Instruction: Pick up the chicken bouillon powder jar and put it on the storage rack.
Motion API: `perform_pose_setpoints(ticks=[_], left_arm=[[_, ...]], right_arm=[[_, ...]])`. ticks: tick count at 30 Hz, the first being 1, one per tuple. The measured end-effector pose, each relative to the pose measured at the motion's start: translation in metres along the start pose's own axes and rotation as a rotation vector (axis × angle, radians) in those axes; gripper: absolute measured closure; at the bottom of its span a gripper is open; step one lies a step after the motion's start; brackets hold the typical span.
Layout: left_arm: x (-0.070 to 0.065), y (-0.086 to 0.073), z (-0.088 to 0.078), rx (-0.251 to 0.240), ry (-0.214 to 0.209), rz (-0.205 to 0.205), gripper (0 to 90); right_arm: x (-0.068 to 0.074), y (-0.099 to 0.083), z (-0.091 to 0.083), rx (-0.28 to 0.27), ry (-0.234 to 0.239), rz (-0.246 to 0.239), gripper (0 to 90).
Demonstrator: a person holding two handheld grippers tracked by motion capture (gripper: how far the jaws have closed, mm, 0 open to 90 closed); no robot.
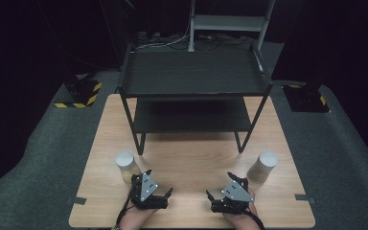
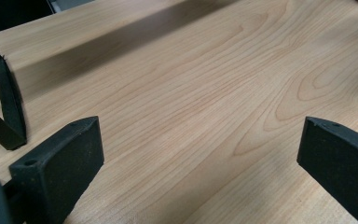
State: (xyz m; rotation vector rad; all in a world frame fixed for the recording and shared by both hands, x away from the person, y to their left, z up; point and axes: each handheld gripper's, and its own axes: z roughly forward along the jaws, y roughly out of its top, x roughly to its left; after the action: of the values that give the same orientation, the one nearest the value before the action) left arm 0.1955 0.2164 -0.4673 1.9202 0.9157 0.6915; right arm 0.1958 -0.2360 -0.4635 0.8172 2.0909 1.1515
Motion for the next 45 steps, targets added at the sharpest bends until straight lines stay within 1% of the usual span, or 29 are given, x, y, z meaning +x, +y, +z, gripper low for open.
perform_pose_setpoints(ticks=[2, 3, 4, 9, 13, 19, 23, 25, 28, 37, 45], left_arm=[[-0.003, 0.0006, 0.0003, 0.003, 0.003, 0.027, 0.7], [-0.003, 0.0006, 0.0003, 0.003, 0.003, 0.027, 0.7], [-0.0054, 0.0001, 0.0001, -0.002, 0.007, 0.043, 0.7], [-0.005, -0.0009, -0.0002, -0.008, 0.006, 0.036, 0.7], [-0.0035, -0.0011, -0.0004, -0.008, 0.002, 0.029, 0.7], [-0.0045, -0.0018, -0.0009, -0.013, 0.002, 0.037, 0.6], [-0.0064, -0.0018, -0.0009, -0.012, 0.015, 0.035, 0.4], [-0.0064, -0.0017, -0.0009, -0.011, 0.014, 0.034, 0.4], [-0.0055, -0.0024, -0.0017, -0.014, 0.009, 0.03, 0.4], [-0.0058, -0.0018, -0.0018, -0.01, 0.002, 0.038, 0.4], [-0.0021, -0.0019, -0.0015, -0.01, -0.006, 0.028, 0.5]], right_arm=[[-0.0022, -0.0006, -0.0003, -0.003, 0.01, 0.008, 0.0], [-0.0035, -0.0013, -0.0005, -0.006, 0.015, 0.011, 0.0], [-0.0042, -0.0019, -0.0008, -0.01, 0.016, 0.017, 0.0], [-0.0053, -0.0041, -0.0019, -0.02, 0.009, 0.041, 0.0], [-0.0046, -0.0043, -0.0019, -0.022, 0.007, 0.037, 0.0], [-0.0064, -0.0059, -0.0028, -0.029, 0.009, 0.054, 0.0], [-0.0062, -0.0059, -0.0027, -0.029, 0.008, 0.05, 0.0], [-0.006, -0.0059, -0.0029, -0.029, 0.008, 0.052, 0.0], [-0.0056, -0.0061, -0.0031, -0.03, 0.004, 0.056, 0.0], [-0.0062, -0.0062, -0.0033, -0.03, 0.014, 0.049, 0.0], [-0.0067, -0.0069, -0.0036, -0.034, 0.012, 0.058, 0.0]])
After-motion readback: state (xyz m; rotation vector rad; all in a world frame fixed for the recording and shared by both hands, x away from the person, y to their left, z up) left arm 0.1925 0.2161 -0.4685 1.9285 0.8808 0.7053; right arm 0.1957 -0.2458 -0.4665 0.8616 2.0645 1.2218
